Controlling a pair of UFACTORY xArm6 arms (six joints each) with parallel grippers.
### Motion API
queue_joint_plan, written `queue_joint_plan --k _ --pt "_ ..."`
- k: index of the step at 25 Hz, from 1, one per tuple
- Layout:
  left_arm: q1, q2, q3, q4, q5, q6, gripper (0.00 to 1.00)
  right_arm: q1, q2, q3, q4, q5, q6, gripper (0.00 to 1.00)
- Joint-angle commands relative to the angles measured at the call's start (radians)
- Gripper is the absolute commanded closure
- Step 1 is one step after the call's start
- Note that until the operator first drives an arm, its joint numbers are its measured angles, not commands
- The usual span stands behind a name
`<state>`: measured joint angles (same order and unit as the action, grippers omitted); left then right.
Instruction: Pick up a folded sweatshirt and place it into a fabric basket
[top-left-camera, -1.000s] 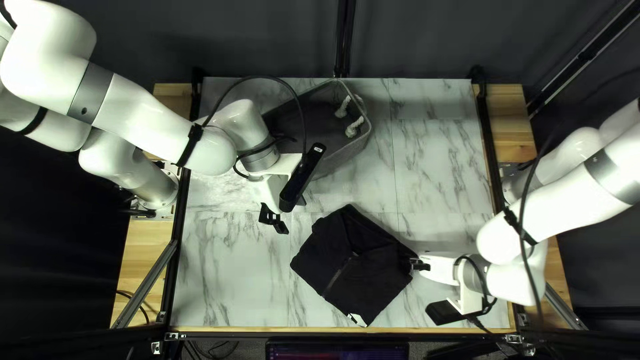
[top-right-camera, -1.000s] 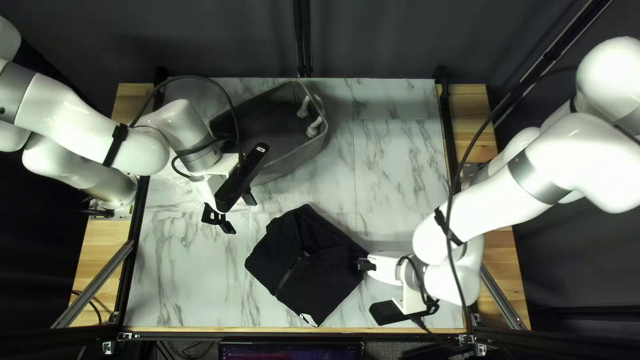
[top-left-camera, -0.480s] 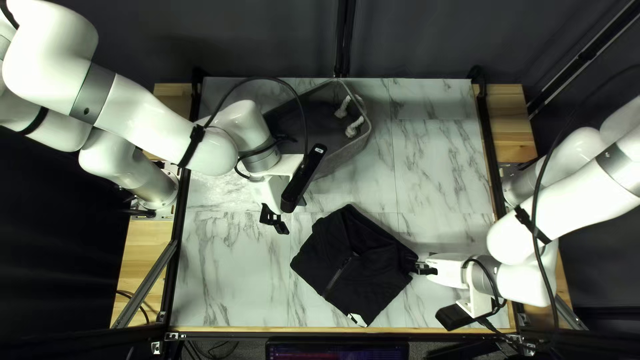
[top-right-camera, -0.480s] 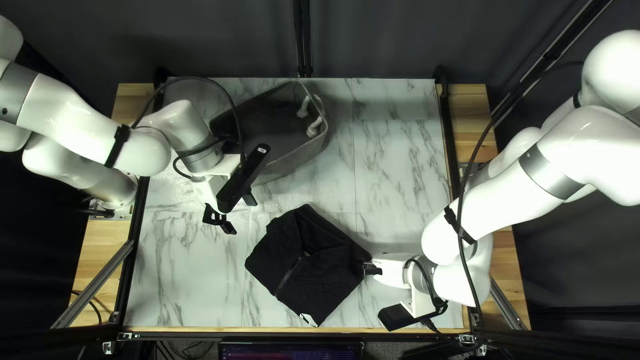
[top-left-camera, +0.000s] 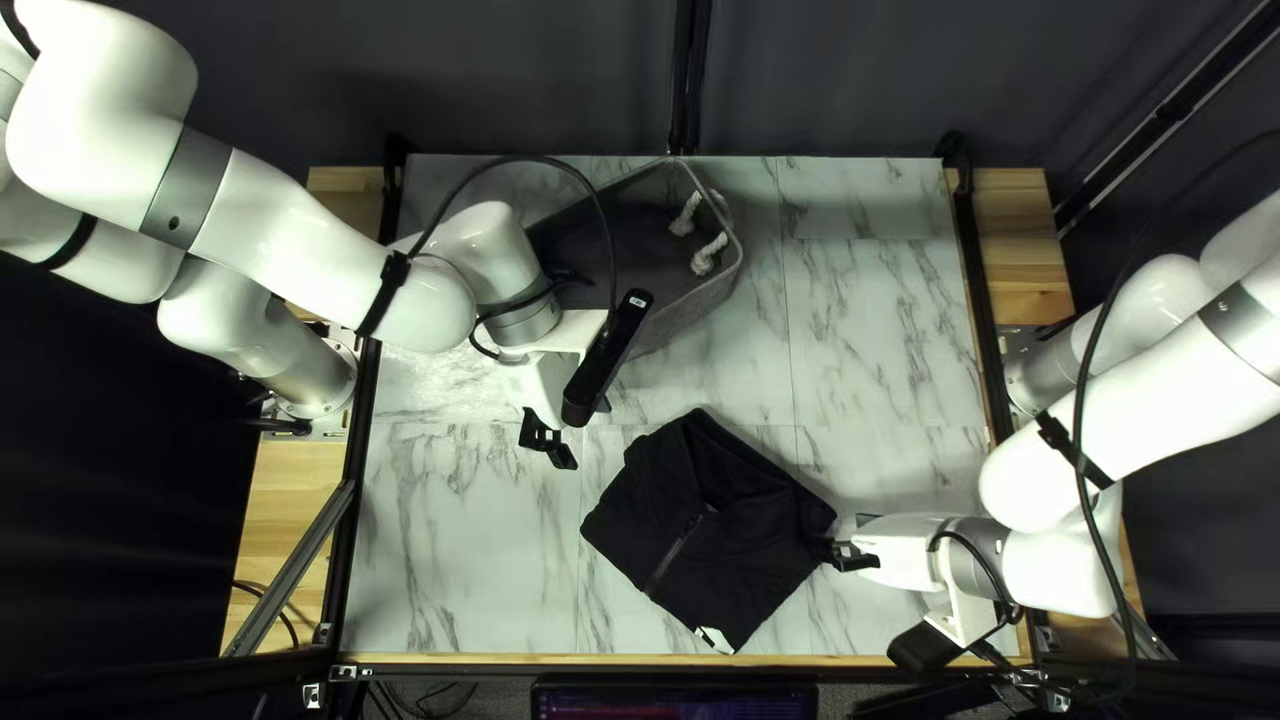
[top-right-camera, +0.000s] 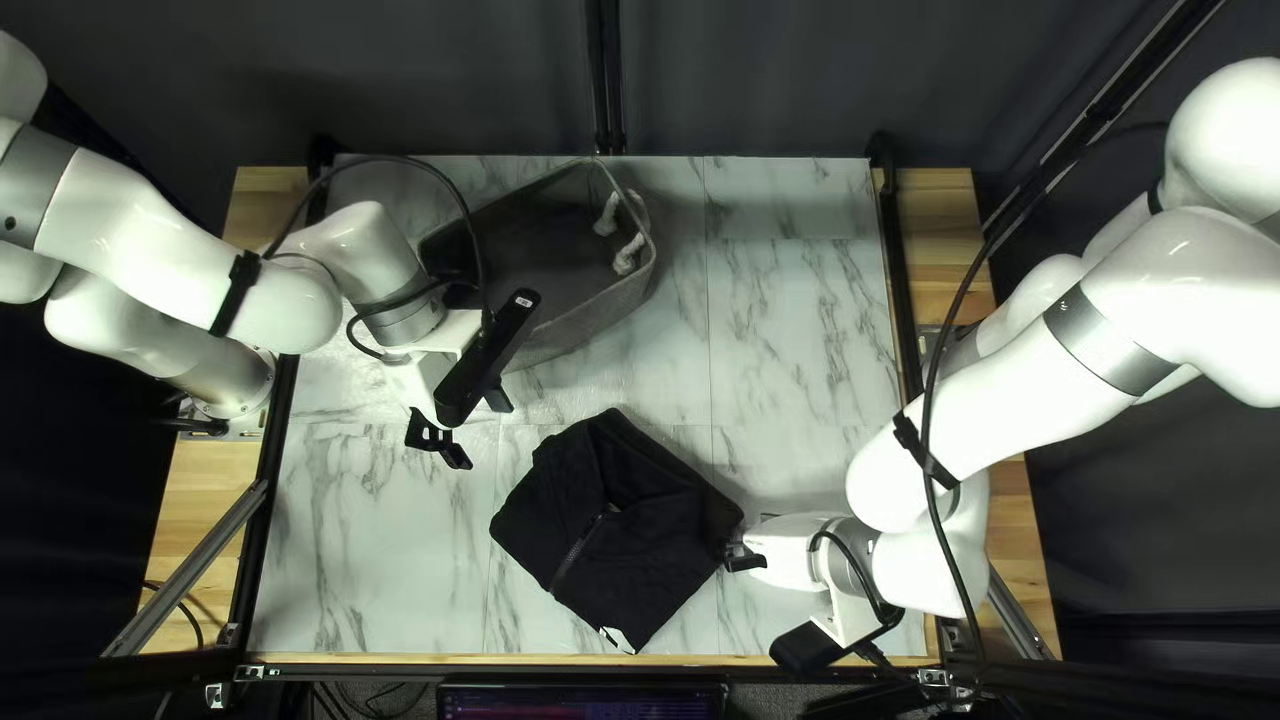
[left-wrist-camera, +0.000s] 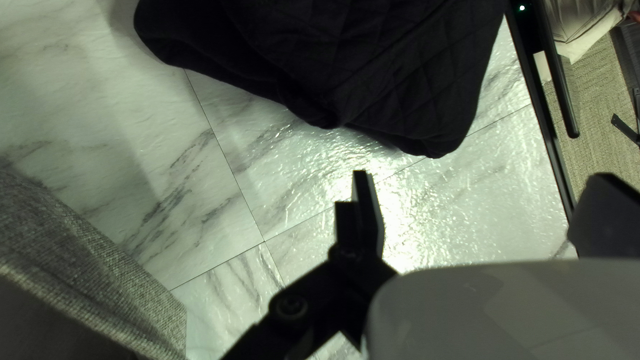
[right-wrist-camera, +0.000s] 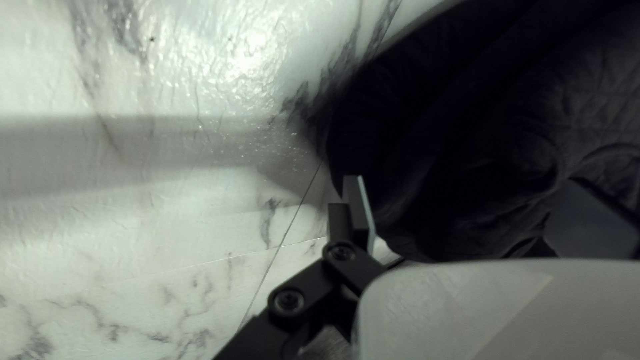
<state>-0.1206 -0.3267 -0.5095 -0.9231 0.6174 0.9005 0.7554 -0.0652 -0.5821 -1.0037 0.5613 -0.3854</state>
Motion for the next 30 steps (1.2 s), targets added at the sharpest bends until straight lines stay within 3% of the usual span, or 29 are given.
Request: queue_joint_plan --k 1,9,18,26,29,30 --pt "-0.002 -0.003 0.006 -0.002 -0.004 -0.001 0.00 -0.035 0.017 0.004 0.027 -0.058 -0.068 0.00" --pt "-0.004 0.001 0.009 -0.015 -0.012 0.009 0.00 -0.094 0.035 0.025 0.033 -0.108 -0.093 0.00" --pt "-0.004 0.017 0.000 -0.025 -0.013 0.018 0.00 -0.153 0.051 0.049 -0.031 -0.169 -0.065 0.00" --pt "-0.004 0.025 -0.006 -0.025 -0.012 0.018 0.00 -0.170 0.097 0.021 -0.077 -0.188 -0.039 0.00" --pt "-0.006 0.029 -0.008 -0.028 -0.014 0.021 0.00 -0.170 0.099 0.019 -0.079 -0.182 -0.030 0.42" --pt "-0.007 0.030 -0.009 -0.030 -0.014 0.023 0.00 -0.167 0.103 0.017 -0.085 -0.176 -0.018 0.40"
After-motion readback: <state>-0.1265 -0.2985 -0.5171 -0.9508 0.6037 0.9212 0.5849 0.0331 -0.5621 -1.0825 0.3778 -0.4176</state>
